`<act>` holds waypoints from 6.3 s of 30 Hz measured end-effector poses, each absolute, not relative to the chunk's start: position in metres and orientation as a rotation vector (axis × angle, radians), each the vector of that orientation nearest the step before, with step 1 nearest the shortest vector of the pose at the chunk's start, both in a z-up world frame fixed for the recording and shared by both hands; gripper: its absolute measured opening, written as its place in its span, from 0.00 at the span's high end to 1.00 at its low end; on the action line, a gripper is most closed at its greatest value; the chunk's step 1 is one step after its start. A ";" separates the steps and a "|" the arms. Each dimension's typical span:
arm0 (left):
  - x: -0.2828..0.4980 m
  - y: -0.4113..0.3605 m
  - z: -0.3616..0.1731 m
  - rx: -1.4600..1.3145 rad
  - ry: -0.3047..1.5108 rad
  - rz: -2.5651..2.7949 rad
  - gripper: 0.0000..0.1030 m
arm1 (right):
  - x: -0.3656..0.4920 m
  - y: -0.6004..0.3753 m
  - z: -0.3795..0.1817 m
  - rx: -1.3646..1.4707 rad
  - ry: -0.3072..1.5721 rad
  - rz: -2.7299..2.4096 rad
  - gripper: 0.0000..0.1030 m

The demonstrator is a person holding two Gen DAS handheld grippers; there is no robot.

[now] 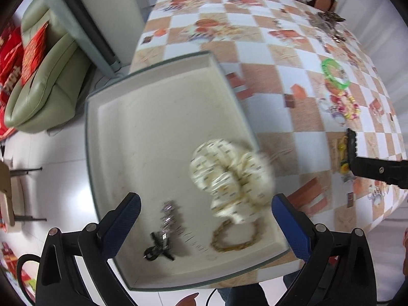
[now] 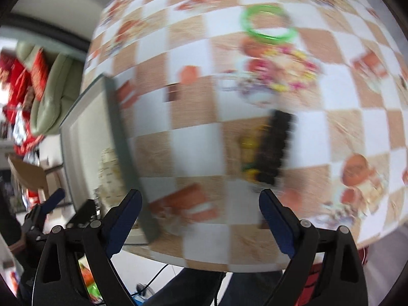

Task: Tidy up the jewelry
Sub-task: 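Move the right tool back to the table and grasp the black snap clip, then lift the black snap clip with the right tool while the left tool grasps the small hair clip, then carry the snap clip and small clip into the white tray and release both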

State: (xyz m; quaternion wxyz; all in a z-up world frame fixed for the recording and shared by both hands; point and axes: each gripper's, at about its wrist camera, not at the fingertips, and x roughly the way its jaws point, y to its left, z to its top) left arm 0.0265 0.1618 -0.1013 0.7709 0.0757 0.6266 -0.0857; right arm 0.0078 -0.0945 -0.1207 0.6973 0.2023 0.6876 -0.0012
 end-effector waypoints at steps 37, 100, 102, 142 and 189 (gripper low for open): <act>0.061 0.039 -0.117 0.277 1.386 -0.302 0.00 | 0.034 -0.133 -0.172 0.276 1.560 -0.185 0.70; 0.041 0.007 -0.105 0.147 1.372 -0.525 0.86 | -0.005 -0.205 -0.132 0.595 1.429 -0.107 0.72; 0.040 0.013 -0.102 0.134 1.364 -0.516 0.86 | -0.004 -0.199 -0.128 0.589 1.425 -0.097 0.72; 0.015 0.252 -0.117 -0.115 1.343 -0.072 0.86 | 0.064 0.071 -0.111 0.244 1.487 0.416 0.72; 0.030 0.240 -0.153 -0.031 1.448 -0.022 0.86 | 0.083 0.056 -0.128 0.410 1.539 0.383 0.47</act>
